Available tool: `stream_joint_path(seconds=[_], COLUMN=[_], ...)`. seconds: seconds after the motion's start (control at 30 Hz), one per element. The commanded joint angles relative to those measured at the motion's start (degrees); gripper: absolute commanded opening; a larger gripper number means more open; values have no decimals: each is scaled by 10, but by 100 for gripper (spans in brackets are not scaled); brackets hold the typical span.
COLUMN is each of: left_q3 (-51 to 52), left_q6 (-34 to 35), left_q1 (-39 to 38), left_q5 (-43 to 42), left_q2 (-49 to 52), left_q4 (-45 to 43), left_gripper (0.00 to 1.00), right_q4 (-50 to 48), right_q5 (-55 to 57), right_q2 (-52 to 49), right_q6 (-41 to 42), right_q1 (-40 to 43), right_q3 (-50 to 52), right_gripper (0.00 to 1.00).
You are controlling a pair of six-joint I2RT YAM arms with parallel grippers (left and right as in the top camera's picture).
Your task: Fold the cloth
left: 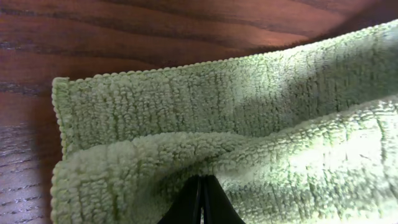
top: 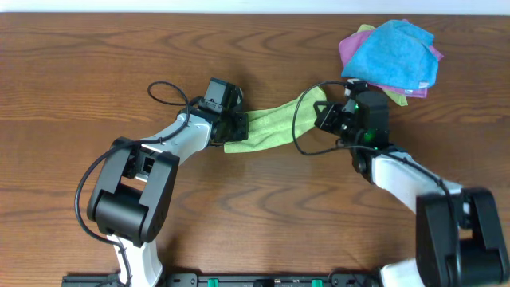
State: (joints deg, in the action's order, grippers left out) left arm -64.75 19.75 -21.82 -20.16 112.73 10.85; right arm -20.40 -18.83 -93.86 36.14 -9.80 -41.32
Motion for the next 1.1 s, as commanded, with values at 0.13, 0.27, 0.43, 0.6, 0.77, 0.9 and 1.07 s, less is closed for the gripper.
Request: stream_joint_path(seconds=[0.13,0.27,0.43,0.6,0.77,0.9,1.07], left_q3=[-9,-21,-31,-43,-45,-45,-45], left_q6=[7,6,7,6,6,6,0], left_q1=[1,1,1,1,3,16,33], left_q5=[23,24,24,23,28,46,60], left_q2=[15,15,15,13,-5,-39,-86], left_q4=[9,9,10,28,31,32,35], left_gripper=[6,5,6,6,6,6,6], right_q4=[2,-7,-13,-33,-45,-45,-44], right_q5=[-9,20,60,60,62,63,70], right_q2=[29,28,25,10,-9,-24,-42], right_q6=[-26,-26,-23,-19,-19,-22,-28], right_q1=[-75,-118,-160,-171,-178,-192,-206], right_q3=[3,3,3,2,-5,-16,-41], right_gripper=[1,1,1,1,1,1,1])
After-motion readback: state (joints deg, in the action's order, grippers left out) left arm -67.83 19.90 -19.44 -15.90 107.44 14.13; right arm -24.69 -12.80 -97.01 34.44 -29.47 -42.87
